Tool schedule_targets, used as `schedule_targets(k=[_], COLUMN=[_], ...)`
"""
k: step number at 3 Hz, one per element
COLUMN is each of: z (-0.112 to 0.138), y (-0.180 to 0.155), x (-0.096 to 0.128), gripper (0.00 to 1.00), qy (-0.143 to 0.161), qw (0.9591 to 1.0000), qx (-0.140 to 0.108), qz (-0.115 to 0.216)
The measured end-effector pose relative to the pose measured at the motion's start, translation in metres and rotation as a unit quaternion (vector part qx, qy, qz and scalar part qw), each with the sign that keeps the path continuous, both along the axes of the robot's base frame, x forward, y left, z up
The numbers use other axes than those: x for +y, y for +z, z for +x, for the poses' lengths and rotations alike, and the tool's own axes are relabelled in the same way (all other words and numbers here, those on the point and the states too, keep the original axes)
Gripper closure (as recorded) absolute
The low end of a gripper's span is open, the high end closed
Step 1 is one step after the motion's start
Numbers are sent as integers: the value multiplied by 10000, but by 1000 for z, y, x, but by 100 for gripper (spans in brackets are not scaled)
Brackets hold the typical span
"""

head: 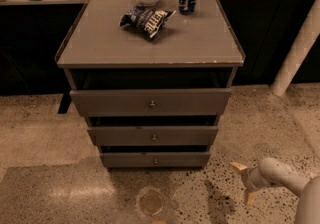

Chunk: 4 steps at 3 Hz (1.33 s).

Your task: Open bottom drawer

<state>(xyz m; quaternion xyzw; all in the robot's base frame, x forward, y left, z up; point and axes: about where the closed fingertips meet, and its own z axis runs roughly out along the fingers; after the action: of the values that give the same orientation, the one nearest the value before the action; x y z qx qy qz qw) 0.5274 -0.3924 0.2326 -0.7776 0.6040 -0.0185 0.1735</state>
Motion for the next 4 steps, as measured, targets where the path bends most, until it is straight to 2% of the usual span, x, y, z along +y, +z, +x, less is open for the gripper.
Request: schedule_targets(k=[1, 2, 3, 4], z=[5, 15, 20, 15], y=[-24, -27, -6, -8], x=[16, 39, 60, 69], gripper=[0, 0, 0, 0], qy=[138, 450, 661, 704], qw=[9995, 9978, 9950, 9945], qx=[96, -128, -506, -474], qz=[267, 463, 558, 606])
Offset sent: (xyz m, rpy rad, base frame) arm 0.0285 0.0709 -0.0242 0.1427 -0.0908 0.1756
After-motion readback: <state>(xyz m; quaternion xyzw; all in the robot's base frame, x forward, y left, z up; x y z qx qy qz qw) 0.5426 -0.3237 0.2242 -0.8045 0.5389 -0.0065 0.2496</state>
